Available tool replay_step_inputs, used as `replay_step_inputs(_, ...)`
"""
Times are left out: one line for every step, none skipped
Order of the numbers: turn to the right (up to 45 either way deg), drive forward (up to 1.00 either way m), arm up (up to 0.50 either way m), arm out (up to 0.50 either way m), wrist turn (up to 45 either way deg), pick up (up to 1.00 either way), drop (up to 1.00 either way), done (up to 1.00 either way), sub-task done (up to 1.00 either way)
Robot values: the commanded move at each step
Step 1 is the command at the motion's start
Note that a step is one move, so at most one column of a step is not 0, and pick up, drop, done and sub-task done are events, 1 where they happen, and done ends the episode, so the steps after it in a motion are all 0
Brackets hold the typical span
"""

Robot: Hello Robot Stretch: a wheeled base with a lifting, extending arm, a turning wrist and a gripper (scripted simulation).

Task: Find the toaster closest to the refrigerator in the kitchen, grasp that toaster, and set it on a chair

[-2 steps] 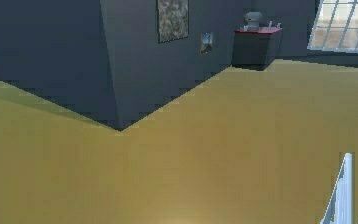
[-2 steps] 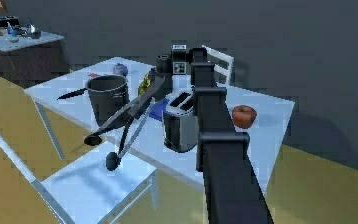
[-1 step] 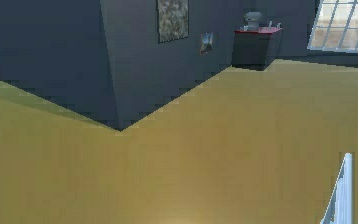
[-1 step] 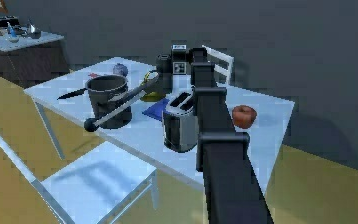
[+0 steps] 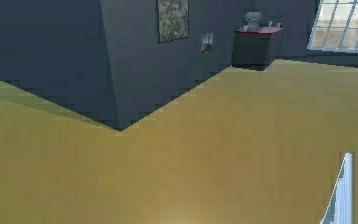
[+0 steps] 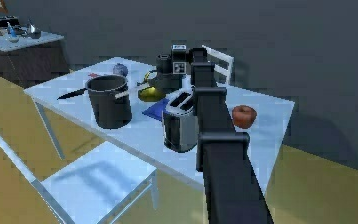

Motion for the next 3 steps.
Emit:
replay_step_inputs(0.0, 0.0, 0.0, 0.0, 45.0, 0.0, 0.0, 0.0, 0.0)
replay_step_inputs(0.0, 0.0, 0.0, 0.0, 6.0, 0.0, 0.0, 0.0, 0.0)
replay_step_inputs(0.0, 0.0, -0.3, 0.0, 0.0, 0.0, 0.0, 0.0, 0.0)
